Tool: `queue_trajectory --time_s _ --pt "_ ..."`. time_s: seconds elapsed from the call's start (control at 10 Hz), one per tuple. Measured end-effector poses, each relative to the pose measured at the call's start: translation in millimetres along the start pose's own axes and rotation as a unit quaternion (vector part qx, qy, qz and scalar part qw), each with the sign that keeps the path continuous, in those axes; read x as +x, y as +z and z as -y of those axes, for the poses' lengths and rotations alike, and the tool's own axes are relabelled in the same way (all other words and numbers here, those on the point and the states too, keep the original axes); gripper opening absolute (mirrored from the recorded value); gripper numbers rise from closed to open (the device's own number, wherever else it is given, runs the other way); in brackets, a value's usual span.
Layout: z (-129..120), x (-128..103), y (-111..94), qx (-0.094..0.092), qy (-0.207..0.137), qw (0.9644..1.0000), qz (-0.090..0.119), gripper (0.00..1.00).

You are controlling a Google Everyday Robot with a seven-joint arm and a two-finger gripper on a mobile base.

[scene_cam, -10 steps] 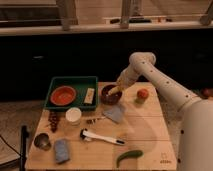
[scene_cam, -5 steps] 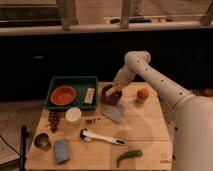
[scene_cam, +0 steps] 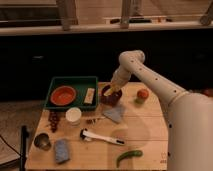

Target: Place banana in purple bowl

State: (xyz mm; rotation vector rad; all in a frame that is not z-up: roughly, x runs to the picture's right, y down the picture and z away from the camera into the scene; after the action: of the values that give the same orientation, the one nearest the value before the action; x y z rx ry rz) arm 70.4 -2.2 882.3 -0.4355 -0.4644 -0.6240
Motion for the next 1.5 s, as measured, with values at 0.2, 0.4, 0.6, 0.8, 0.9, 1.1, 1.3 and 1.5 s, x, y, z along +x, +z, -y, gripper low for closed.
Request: queue_trajectory --time_s 0.2,0.4,0.6,0.8,0.9,1.1,1.3,1.5 --pt "2 1 2 -0.004 0.0 1.0 0.0 0.75" --pt "4 1 3 -0.005 -0.001 1.0 0.0 0.8" --pt "8 -1 4 -0.007 -0.006 1.0 0.0 0.8" --pt "8 0 2 -0.008 -0.007 0.9999 -0.002 0.8" --pt "8 0 0 -0.008 -0.008 0.9999 -0.003 0.8" --pt "11 1 -3 -0.006 -0.008 0.9999 -0.004 0.8" --pt "10 4 -7 -0.006 -0.007 0.9999 -0.004 0.8" --pt "11 5 -9 -0.005 -0.007 1.0 -0.004 0.8"
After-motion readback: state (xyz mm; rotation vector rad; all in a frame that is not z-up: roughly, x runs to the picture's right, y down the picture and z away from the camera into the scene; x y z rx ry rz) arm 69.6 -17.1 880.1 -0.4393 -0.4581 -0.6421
